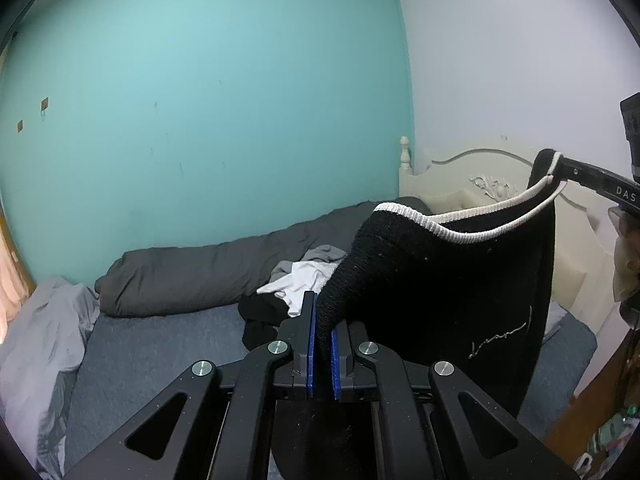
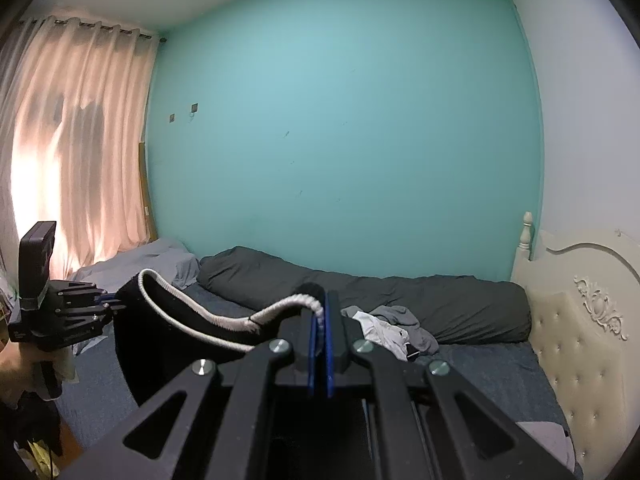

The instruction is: Fold clothes

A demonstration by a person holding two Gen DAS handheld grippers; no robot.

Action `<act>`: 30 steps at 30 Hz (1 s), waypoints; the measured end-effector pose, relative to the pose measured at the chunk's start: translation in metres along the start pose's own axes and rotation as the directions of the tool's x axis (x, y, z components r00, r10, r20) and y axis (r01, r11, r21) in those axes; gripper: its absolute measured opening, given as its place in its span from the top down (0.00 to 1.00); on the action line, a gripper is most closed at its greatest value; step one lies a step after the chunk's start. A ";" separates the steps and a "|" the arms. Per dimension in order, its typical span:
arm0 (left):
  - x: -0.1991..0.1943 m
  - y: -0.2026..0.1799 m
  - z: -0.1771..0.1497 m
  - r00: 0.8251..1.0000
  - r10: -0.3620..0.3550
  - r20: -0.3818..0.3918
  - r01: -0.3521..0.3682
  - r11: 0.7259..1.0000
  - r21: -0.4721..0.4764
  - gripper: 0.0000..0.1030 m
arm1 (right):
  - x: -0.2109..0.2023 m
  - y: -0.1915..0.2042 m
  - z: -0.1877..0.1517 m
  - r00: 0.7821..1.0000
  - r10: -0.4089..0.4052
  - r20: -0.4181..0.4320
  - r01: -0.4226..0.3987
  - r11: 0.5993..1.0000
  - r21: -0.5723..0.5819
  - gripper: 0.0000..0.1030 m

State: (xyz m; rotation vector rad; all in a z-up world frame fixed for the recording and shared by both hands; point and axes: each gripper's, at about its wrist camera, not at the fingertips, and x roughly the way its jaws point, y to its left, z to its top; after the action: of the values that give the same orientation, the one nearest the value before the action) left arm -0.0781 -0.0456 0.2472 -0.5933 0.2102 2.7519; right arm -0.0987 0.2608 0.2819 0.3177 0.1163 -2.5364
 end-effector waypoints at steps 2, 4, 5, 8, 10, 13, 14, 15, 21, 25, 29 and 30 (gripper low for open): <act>0.000 -0.002 -0.004 1.000 -0.002 -0.004 0.002 1.000 -0.004 0.94 | -0.003 0.003 -0.005 1.000 -0.003 -0.004 0.003 1.000 -0.004 0.97; -0.002 -0.004 -0.007 1.000 0.003 -0.003 -0.003 1.000 -0.001 0.95 | -0.006 0.005 -0.009 1.000 -0.002 -0.006 0.002 1.000 0.000 0.97; -0.003 -0.005 -0.007 1.000 0.005 -0.001 -0.005 1.000 -0.001 0.94 | -0.009 0.007 -0.008 1.000 -0.004 -0.005 0.004 1.000 0.001 0.97; -0.013 -0.009 -0.004 1.000 0.017 0.010 -0.017 1.000 0.002 0.94 | -0.018 0.010 -0.006 1.000 -0.005 0.005 0.005 1.000 0.001 0.97; -0.022 -0.011 0.000 0.999 0.026 0.022 -0.026 1.000 0.004 0.94 | -0.025 0.013 -0.002 1.000 -0.007 0.019 0.007 1.000 -0.002 0.97; -0.037 -0.009 0.005 0.998 0.041 0.046 -0.041 0.999 0.010 0.94 | -0.038 0.018 0.004 0.999 -0.004 0.045 0.005 1.000 -0.011 0.97; -0.041 -0.010 0.008 0.998 0.044 0.052 -0.044 0.999 0.011 0.95 | -0.043 0.019 0.006 0.999 -0.003 0.053 0.004 1.000 -0.015 0.97; -0.046 -0.010 0.011 0.997 0.045 0.059 -0.046 0.999 0.011 0.94 | -0.047 0.021 0.009 0.998 -0.002 0.061 0.003 1.000 -0.019 0.97; -0.067 -0.010 0.028 0.995 0.051 0.085 -0.052 0.999 0.016 0.94 | -0.070 0.026 0.026 0.996 0.016 0.092 -0.015 1.000 -0.019 0.97; -0.075 -0.010 0.032 0.994 0.052 0.092 -0.053 0.998 0.018 0.94 | -0.078 0.026 0.036 0.995 0.020 0.097 -0.018 1.000 -0.014 0.97; -0.073 -0.009 0.028 0.996 0.043 0.083 -0.044 0.999 0.012 0.94 | -0.075 0.023 0.036 0.997 0.013 0.082 -0.012 1.000 -0.008 0.97; -0.069 -0.009 0.026 0.996 0.039 0.077 -0.040 0.999 0.009 0.94 | -0.073 0.022 0.036 0.997 0.013 0.077 -0.013 1.000 -0.006 0.97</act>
State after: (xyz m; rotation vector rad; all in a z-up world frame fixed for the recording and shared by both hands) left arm -0.0248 -0.0507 0.2992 -0.4850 0.2212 2.8039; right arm -0.0345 0.2767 0.3345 0.2181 0.0913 -2.5315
